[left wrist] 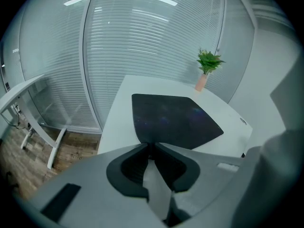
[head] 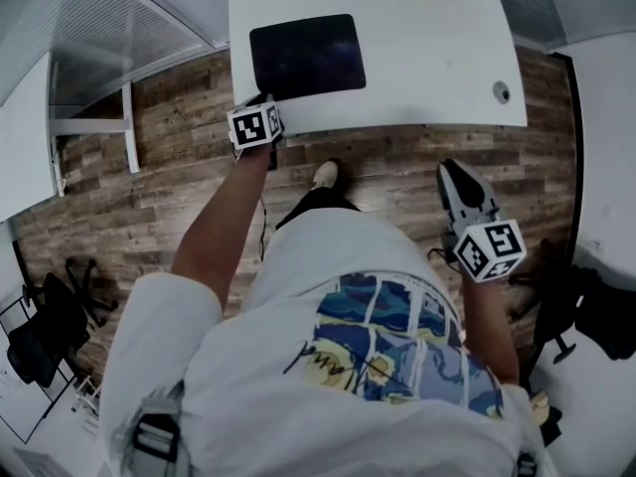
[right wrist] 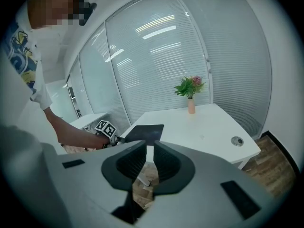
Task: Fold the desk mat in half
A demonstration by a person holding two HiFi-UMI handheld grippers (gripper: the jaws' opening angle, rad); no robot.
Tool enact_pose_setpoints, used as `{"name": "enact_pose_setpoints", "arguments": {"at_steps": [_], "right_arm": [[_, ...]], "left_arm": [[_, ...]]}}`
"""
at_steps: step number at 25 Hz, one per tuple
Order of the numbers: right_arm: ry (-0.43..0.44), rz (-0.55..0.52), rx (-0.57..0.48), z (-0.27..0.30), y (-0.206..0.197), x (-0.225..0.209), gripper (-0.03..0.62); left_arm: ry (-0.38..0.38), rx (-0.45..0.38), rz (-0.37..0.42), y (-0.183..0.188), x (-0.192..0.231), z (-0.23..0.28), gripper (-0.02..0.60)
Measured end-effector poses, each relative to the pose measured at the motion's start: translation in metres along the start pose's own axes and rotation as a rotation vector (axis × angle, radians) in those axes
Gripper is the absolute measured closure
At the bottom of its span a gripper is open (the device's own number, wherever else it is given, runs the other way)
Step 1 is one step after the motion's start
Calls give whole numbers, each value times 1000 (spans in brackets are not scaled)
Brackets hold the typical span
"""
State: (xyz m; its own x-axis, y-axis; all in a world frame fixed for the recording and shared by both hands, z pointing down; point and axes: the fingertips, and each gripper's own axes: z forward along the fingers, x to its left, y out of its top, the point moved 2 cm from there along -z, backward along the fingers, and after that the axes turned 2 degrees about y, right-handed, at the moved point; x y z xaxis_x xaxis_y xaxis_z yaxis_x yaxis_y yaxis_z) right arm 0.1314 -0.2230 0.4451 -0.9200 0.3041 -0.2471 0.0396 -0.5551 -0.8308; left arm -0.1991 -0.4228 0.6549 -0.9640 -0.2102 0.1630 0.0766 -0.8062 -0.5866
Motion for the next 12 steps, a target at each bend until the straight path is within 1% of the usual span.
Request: {"name": "enact_pose_setpoints", "arguments": {"at_steps": [3,6,8,10,12], "right_arm": [[-8,5,-4,-5,-3,-1,548],[-19,16,-5,-9,-6,0,550],[-28,25,-7,-14,-11,0,549],[-35,34,-10,-18,-14,-2,551],[-44,44,-16,-23,-17,-5,556]], "left_arm": [[12,-15,-1,0,-1,-3,541],[26,-37,19,4,-1,-8,548],[44,-58,55,8,-5,-12,551],[70,-81,109,12,-10,-16,554],[78,-102,156,19,-19,-19,555]]}}
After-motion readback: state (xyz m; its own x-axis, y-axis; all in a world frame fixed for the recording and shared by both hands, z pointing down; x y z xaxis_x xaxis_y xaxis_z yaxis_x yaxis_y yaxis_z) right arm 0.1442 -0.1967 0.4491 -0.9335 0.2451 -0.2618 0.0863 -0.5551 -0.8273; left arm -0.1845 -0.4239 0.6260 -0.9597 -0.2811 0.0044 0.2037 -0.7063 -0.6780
